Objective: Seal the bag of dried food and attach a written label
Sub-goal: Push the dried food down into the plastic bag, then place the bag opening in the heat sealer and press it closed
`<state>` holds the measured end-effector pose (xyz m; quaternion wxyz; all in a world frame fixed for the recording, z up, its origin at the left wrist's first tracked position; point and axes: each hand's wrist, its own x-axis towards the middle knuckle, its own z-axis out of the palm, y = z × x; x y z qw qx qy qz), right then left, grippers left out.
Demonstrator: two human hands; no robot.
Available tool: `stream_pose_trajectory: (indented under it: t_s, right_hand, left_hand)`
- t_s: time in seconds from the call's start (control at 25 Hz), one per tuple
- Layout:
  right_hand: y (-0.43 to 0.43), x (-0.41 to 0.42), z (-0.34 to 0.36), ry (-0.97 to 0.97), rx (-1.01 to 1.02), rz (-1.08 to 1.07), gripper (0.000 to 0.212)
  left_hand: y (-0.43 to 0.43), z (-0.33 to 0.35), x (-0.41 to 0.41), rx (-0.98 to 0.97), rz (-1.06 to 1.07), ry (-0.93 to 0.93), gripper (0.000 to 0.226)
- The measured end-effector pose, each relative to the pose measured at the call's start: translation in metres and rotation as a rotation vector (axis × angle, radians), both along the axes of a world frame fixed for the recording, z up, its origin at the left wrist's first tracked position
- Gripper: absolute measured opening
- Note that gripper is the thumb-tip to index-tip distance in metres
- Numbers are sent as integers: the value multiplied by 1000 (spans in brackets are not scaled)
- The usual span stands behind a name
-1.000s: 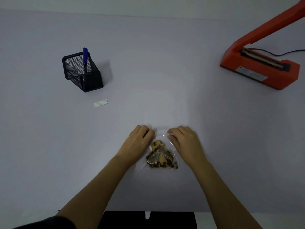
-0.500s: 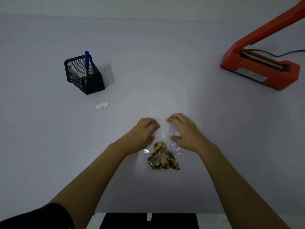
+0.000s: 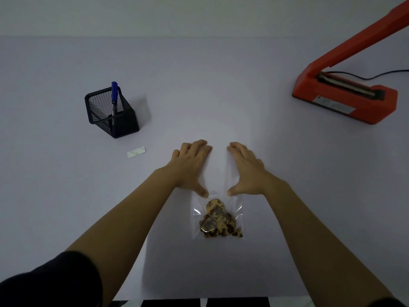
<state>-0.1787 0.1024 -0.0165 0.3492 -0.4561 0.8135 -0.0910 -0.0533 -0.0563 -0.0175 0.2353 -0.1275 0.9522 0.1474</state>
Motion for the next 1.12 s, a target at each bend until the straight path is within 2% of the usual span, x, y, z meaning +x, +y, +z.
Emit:
stream_pose_trajectory:
  t_s: [0.12, 0.2, 0.32, 0.36, 0.44, 0.48, 0.64, 0.72, 0.8, 1.0, 1.12]
  right_hand:
    - [-3, 1, 2, 16, 52, 26, 128]
    - [-2, -1, 5, -74, 53, -12, 128]
    - [1, -12, 14, -425, -187, -336, 107]
    - [3, -18, 21, -450, -296, -450, 95]
    - [12, -38, 27, -333, -442, -620, 79]
    - [18, -52, 27, -241, -472, -691, 79]
    - [59, -124, 29, 201, -421, -1063, 86]
    - [87, -160, 35, 278, -421, -1245, 83]
    - [112, -191, 35, 232, -418, -1279, 85]
    - [138, -232, 21, 37, -401, -1210, 91]
    - [145, -236, 12, -10, -476, -1153, 86]
  left_hand:
    - [2, 2, -5, 3, 7, -41, 129]
    - [2, 9, -6, 32, 21, -62, 129]
    - [1, 30, -17, 133, 109, 4, 124]
    - [2, 39, -25, 138, 118, 55, 120]
    - [8, 57, -49, 136, 131, 154, 111]
    - [13, 65, -64, 144, 145, 204, 105]
    - [41, 74, -134, 292, 204, 323, 77]
    - [58, 72, -172, 365, 209, 330, 70]
    - [74, 68, -208, 414, 247, 315, 69]
    - [95, 57, -269, 578, 559, 304, 71]
    - [100, 47, -284, 620, 574, 268, 66]
